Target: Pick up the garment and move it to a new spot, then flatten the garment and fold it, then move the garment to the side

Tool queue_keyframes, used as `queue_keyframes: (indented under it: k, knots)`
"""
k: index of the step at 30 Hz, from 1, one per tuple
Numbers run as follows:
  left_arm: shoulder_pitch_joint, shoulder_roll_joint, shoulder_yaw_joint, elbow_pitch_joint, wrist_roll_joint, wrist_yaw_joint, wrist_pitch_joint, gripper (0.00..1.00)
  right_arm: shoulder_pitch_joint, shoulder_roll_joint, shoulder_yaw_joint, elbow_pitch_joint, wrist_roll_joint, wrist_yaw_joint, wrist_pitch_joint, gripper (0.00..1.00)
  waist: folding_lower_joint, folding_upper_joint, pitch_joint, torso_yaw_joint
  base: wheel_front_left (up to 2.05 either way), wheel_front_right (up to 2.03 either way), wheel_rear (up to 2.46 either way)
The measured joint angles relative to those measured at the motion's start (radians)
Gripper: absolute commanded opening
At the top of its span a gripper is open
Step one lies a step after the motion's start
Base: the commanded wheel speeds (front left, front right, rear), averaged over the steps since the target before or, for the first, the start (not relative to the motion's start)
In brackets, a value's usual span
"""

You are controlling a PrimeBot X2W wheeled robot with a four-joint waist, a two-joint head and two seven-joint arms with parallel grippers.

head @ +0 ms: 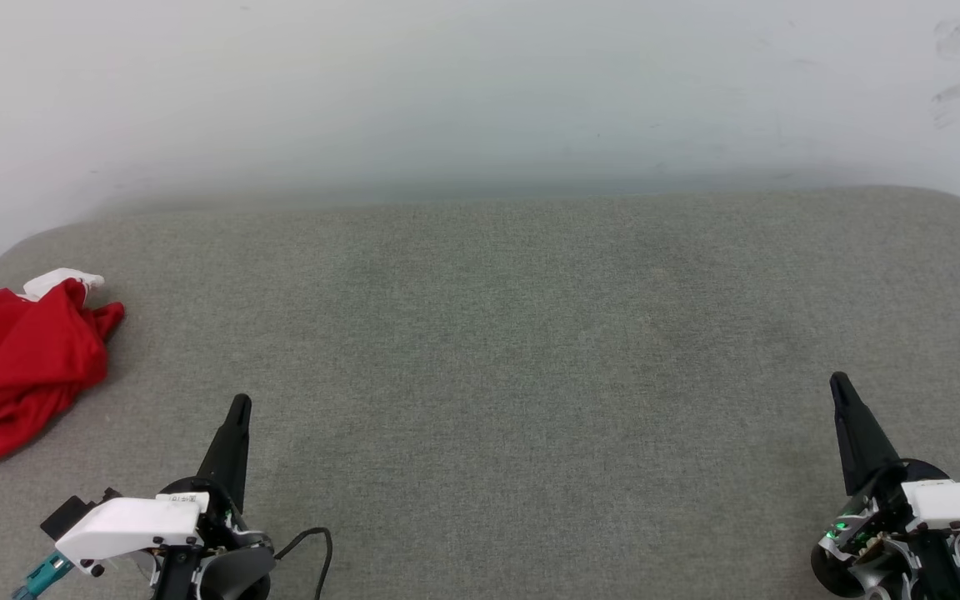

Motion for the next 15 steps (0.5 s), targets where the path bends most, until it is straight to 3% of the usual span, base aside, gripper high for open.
queue_keyframes:
  k: [15]
  knots:
    - [0.0, 0.0, 0.0, 0.0, 0.0, 0.0, 0.0, 0.0, 0.0, 0.0, 0.0, 0.0, 0.0, 0.0, 0.0, 0.0, 0.0, 0.0, 0.0, 0.0, 0.0, 0.0, 0.0]
